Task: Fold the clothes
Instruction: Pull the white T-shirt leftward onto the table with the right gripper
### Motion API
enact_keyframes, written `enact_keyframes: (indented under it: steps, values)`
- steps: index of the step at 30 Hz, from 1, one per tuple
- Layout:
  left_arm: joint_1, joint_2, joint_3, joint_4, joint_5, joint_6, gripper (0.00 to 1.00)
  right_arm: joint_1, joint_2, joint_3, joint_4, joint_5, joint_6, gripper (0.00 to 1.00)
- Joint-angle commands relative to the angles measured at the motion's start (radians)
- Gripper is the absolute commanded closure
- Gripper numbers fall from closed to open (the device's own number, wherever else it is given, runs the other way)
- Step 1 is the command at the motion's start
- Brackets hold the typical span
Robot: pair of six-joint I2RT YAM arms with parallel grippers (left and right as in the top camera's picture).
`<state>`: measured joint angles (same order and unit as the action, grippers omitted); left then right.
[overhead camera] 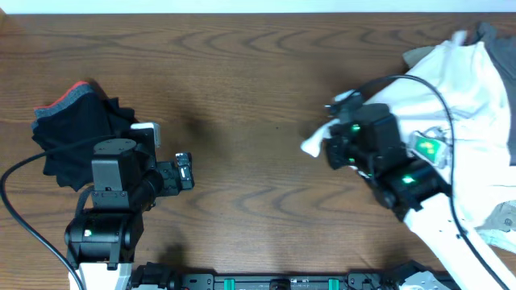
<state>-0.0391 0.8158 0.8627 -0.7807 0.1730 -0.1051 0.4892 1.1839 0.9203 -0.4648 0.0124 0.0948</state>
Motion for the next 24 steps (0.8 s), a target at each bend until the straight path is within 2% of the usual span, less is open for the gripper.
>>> enact_keyframes:
  steps: [1,10,11,13,14,15,18,24]
  values:
    - [0.005,0.0,0.024,0.003,0.001,-0.005,0.02,0.069,0.064,0.016,0.069,-0.013,0.032,0.99]
    - [0.005,0.0,0.024,0.004,0.002,-0.005,0.02,0.174,0.28,0.016,0.399,-0.024,0.05,0.98]
    - [0.005,0.0,0.024,0.004,0.002,-0.005,0.02,0.179,0.292,0.017,0.426,-0.018,0.05,0.94]
    - [0.005,0.0,0.024,0.005,0.002,-0.005,0.02,0.177,0.294,0.017,0.449,0.031,0.05,0.74]
    - [0.005,0.0,0.024,0.006,0.002,-0.005,0.02,0.171,0.289,0.021,0.449,0.076,0.05,0.73]
    - [0.005,0.0,0.024,0.009,0.002,-0.005,0.02,0.164,0.282,0.026,0.442,0.114,0.048,0.67]
    - [0.005,0.01,0.023,0.027,0.003,-0.005,0.02,0.122,0.238,0.05,0.389,0.191,0.019,0.01]
    - [-0.039,0.106,0.023,0.108,0.133,-0.005,0.02,0.004,0.107,0.079,0.188,0.209,0.001,0.01]
